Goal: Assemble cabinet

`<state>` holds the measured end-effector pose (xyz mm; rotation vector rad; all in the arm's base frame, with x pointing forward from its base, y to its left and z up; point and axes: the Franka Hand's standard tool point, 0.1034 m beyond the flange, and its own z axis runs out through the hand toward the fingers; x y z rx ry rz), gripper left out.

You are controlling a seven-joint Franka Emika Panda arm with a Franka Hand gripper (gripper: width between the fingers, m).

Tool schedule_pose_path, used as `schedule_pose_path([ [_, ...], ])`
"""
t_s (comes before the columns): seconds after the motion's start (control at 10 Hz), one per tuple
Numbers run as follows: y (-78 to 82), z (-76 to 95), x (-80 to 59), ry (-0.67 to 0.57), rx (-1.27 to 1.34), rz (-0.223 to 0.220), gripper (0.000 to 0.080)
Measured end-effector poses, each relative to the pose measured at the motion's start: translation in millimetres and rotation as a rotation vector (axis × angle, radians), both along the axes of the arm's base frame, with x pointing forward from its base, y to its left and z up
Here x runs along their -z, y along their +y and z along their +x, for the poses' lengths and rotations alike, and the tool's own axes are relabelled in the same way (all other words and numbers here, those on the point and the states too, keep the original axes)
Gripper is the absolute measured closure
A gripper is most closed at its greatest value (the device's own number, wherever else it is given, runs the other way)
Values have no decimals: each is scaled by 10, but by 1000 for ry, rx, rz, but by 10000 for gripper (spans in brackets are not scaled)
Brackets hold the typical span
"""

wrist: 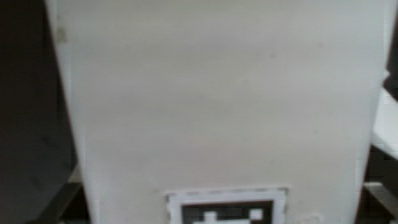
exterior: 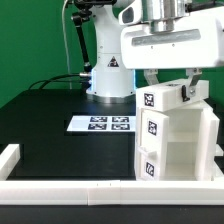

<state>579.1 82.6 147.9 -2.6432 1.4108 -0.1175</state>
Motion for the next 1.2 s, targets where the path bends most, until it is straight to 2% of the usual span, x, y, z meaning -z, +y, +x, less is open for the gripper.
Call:
schedule_pose_path([
  [0.3,-4,-7,7,34,254,54,245],
  [0.9,5,-13,9,74,550,99,245],
  [1.2,49,-33,14,76,868,161,245],
])
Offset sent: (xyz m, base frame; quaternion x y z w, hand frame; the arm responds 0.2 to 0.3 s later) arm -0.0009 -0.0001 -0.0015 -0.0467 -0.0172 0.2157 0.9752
